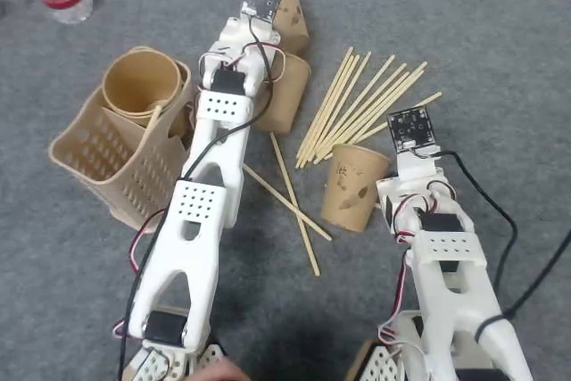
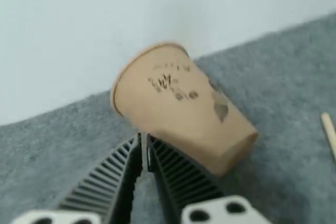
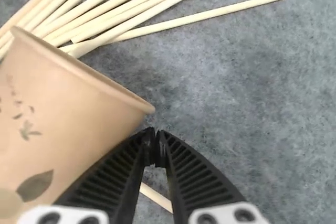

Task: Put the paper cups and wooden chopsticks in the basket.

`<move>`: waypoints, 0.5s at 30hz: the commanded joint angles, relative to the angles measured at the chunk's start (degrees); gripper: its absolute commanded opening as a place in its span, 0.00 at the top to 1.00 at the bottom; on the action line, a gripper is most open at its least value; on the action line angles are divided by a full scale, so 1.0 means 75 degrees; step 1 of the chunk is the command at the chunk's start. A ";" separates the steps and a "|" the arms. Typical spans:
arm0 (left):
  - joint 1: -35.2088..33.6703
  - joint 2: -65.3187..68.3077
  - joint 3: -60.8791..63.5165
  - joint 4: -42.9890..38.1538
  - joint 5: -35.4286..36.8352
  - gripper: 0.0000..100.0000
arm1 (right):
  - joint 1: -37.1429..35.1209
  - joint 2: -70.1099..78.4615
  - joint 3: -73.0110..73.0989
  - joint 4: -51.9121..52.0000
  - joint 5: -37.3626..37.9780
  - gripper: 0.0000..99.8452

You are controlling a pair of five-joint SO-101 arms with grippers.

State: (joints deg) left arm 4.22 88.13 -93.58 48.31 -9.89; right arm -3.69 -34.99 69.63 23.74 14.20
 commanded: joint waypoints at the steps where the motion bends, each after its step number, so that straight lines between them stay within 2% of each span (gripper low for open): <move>1: -0.0012 -0.0492 -0.0369 0.1418 -0.0621 0.99 | -0.0029 -0.0076 -0.0035 -0.0158 0.0117 0.99; 7: -0.0070 -0.1207 -0.0381 0.2848 -0.0645 0.99 | -0.0029 -0.0088 0.0352 -0.0944 0.0164 0.99; 15: -0.0047 -0.2485 -0.0369 0.4759 -0.0680 0.99 | 0.0006 -0.0088 0.0352 -0.0932 0.0164 0.99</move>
State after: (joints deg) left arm 4.22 77.85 -94.73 77.58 -14.55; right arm -3.52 -34.99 72.62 17.93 14.64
